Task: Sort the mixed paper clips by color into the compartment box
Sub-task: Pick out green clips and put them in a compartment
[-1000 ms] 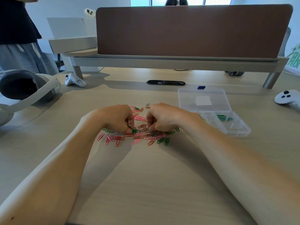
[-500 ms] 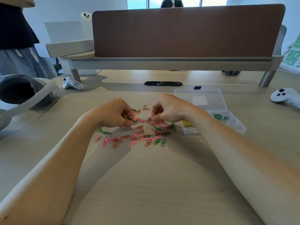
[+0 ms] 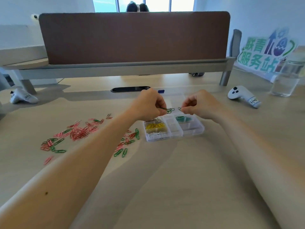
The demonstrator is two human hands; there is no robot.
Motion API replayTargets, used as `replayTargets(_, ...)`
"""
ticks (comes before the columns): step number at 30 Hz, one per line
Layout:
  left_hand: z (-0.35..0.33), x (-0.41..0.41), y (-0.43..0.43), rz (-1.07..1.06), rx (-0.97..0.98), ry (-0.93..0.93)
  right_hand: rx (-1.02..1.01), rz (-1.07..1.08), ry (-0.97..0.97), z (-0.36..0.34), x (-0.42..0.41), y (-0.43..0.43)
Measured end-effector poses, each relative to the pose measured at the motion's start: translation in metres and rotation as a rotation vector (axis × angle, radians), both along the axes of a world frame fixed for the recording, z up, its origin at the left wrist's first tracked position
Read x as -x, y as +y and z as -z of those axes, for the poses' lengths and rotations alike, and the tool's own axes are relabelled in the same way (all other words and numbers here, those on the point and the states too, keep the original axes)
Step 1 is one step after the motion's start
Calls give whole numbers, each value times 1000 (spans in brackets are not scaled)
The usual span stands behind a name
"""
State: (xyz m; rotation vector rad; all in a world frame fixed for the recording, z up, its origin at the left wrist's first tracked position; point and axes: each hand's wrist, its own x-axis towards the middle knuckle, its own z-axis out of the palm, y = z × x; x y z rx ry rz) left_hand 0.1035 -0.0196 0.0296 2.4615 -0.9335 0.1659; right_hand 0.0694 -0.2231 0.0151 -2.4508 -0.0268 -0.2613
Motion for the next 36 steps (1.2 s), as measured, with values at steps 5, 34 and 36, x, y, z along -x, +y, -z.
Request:
replayTargets(5,11,-12,-44,-7,-7,-30,-13,43,-47,11,-2,-14)
replayTargets(34,13,-6,82,-142,-96,39,130,-234,-45,-7,4,61)
replayTargets(36,19,-2,96,-149,-108,67,214,-328,34,-8,1,83)
